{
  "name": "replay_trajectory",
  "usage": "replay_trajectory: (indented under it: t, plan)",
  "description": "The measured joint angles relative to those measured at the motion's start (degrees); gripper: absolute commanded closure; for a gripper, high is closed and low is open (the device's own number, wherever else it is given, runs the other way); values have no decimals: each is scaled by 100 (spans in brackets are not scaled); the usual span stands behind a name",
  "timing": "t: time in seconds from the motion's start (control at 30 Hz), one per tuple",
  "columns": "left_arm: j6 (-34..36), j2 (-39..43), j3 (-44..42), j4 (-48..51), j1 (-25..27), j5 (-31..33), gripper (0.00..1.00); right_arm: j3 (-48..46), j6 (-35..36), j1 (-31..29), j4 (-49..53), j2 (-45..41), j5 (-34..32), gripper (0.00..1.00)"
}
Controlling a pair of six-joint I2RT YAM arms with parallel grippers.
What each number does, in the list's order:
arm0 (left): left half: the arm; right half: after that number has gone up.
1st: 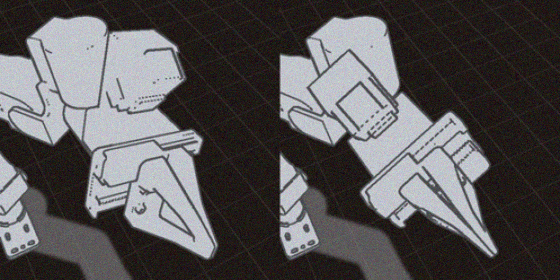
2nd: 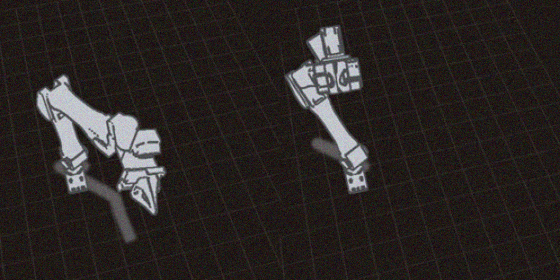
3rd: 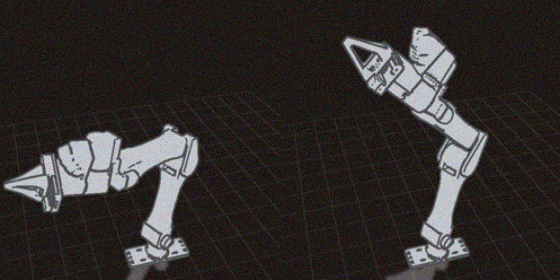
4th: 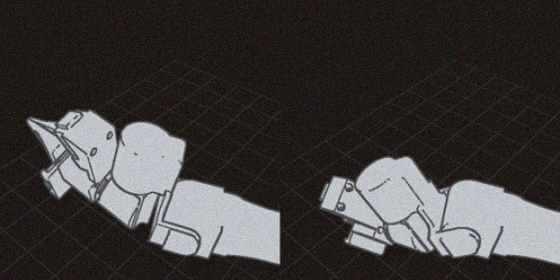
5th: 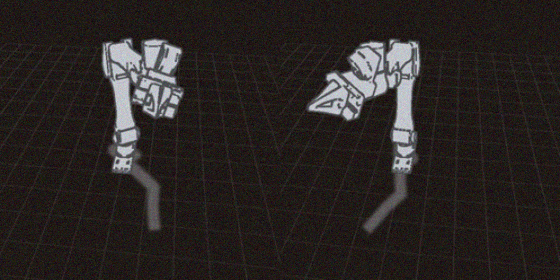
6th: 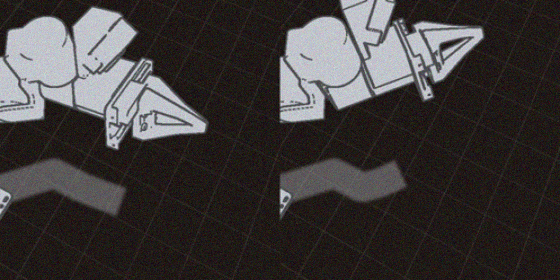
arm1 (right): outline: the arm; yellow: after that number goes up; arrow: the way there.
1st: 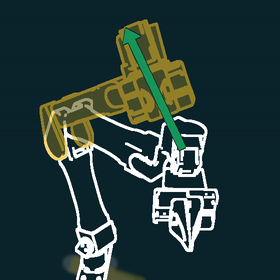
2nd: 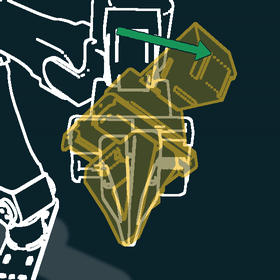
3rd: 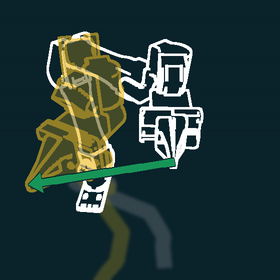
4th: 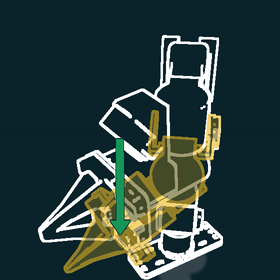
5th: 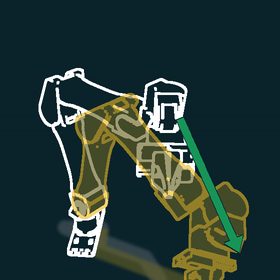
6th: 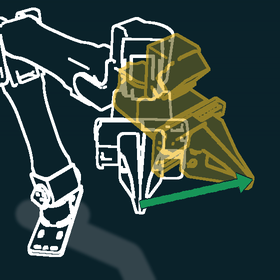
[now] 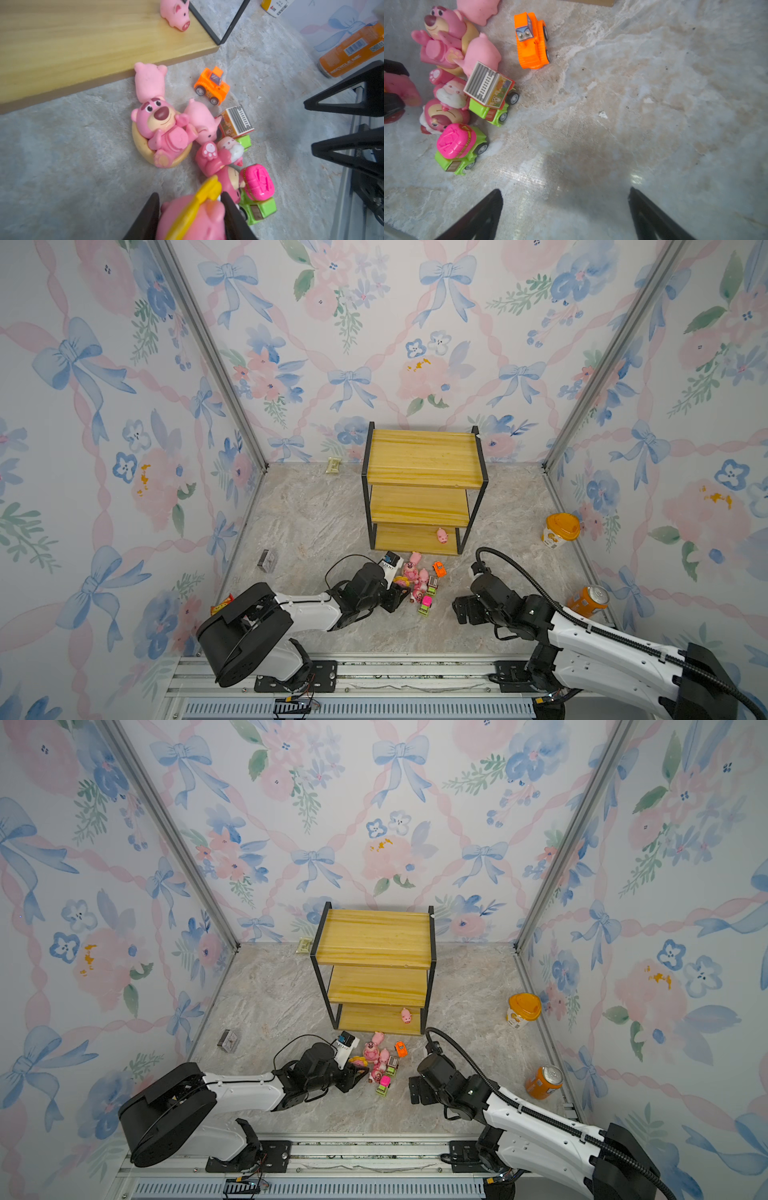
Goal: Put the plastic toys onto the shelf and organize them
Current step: 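Lift the sunflower figure with the left gripper up to the top shelf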
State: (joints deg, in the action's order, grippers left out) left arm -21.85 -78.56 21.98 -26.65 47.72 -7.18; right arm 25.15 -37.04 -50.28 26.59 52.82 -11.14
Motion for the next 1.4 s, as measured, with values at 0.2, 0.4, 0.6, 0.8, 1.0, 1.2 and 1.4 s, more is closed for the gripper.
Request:
replay_trajectory:
  t: [0.2,0.4,0.6,0.8,1.0,1.2,1.4]
  plan:
    - [339,938,518,848,0,-199,90,13,17,0,42,0,2,3]
    - [693,1434,1502,1906,0,-304,89,44,20,0,81,13,4,3]
    - [1005,1499,2671,2787,0,-310,88,107,175,11,101,98,9,3]
    - [1423,1283,4017,3571,0,-205,87,129,282,44,98,146,48,3]
    - [1851,815,5132,4133,-120,-166,90,138,367,55,98,175,68,3]
    - [1993,627,5595,4363,-656,-328,97,138,385,81,101,173,74,3]
    - [2129,428,5971,4548,-837,-450,96,138,413,111,101,175,90,3]
